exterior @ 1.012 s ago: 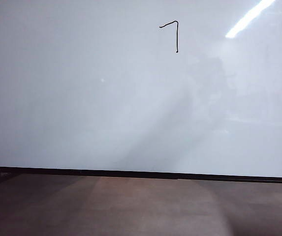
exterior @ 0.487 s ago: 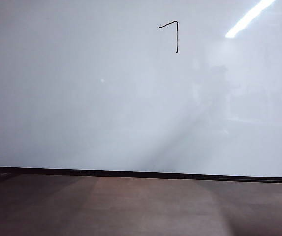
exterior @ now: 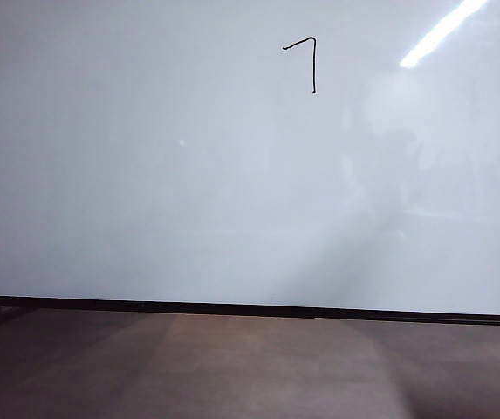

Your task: Reach to the right to find the marker pen, pick it up, and write the number 7 on the whiteboard.

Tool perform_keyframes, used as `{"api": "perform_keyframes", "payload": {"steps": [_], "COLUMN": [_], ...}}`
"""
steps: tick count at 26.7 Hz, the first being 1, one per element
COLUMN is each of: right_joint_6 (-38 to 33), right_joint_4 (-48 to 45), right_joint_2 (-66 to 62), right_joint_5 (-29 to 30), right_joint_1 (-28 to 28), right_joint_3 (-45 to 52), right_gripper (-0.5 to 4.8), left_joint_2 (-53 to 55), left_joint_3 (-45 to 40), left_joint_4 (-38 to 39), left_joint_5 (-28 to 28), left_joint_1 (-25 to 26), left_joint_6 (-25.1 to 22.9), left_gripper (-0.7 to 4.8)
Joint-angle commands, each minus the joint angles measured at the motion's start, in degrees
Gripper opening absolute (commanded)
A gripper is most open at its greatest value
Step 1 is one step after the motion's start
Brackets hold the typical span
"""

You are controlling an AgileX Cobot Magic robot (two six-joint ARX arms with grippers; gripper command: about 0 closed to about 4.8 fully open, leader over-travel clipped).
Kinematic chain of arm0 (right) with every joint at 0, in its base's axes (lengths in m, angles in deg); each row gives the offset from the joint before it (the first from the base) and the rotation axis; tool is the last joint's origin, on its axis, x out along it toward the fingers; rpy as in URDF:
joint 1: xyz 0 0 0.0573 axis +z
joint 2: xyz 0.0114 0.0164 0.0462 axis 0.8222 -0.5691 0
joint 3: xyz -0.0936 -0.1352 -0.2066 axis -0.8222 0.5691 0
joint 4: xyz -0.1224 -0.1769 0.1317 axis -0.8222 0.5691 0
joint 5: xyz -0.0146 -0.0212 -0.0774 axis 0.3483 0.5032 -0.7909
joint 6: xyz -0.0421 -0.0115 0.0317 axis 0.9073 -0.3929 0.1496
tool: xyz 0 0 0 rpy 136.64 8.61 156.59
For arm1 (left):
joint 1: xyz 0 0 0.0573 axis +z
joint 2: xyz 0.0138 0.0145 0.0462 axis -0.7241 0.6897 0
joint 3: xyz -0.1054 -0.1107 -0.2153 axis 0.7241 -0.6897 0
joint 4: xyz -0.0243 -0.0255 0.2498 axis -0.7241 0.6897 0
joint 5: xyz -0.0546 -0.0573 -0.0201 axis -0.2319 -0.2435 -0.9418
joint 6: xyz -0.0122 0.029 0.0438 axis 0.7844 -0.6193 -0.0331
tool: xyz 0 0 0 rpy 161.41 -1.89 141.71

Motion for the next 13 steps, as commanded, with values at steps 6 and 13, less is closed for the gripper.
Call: {"api": "perform_keyframes", "payload": {"steps": [6, 13], "right_joint_6": [-0.44, -0.42], "right_joint_4": [-2.03, -2.16], "right_joint_2": [-0.02, -0.02], "right_joint_5": [0.33, 6.99], "right_joint_1": [-0.17, -0.2], "right_joint_3": [0.13, 0.13], "right_gripper": [0.02, 0.02], "left_joint_2": [0.04, 0.04], "left_joint_3": [0.04, 0.04], "left_joint_4": [-0.59, -0.59], "left_joint_5": [-0.11, -0.11], "left_joint_1": [0.15, 0.15], "left_joint_6": [-0.02, -0.02], "left_gripper": [-0.05, -0.05]}}
